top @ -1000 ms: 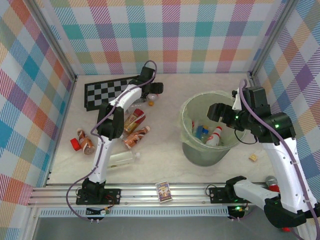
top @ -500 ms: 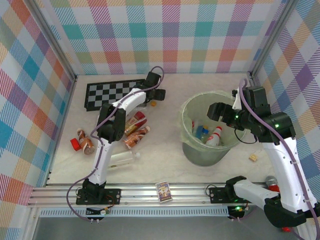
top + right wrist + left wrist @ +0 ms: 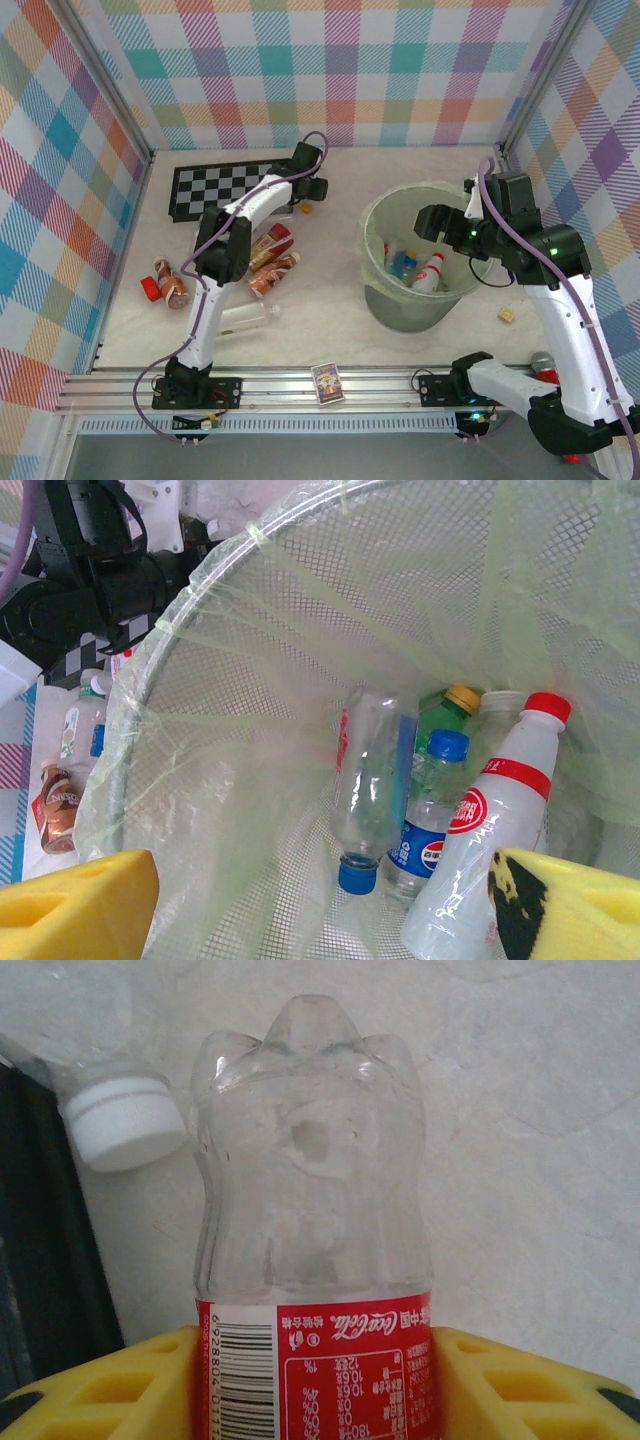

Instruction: Put the plastic bottles in the bin

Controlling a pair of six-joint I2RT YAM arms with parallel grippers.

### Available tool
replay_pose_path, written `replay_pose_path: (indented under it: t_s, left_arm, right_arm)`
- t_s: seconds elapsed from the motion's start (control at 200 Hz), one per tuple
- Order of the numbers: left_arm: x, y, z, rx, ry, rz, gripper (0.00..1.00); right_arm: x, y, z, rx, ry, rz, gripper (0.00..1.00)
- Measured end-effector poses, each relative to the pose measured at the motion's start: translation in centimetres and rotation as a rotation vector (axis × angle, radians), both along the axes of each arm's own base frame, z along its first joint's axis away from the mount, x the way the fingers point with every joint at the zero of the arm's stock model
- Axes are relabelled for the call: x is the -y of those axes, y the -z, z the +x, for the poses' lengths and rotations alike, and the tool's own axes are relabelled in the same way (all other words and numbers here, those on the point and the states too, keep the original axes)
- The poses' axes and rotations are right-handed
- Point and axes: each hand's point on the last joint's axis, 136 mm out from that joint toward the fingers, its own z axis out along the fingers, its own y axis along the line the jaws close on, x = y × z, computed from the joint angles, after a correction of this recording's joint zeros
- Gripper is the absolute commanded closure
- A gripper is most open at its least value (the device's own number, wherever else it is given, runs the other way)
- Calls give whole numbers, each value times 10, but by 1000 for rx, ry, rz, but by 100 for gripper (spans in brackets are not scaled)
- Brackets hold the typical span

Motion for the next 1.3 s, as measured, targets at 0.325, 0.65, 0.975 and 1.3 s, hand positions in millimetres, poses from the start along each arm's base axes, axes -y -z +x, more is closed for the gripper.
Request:
replay_pose_path:
  t_s: [0.325,0.65,0.975,1.3]
  left_arm:
    - [-4,-85,-40,70,46,-105,50]
    - [3,-252,-129,334,231,-469,50]
    - [39,-274,-197,258,450,-759,51]
    - [59,-298,-228,233,568,-890,52]
  right_arm:
    - [-13,-32,17,84,-42,45,14]
    - [-67,-71,55,175,-195,230,7]
    - [-132,-81,90,174,-343,312,3]
    - [-149,-64,122,135,-341,298,3]
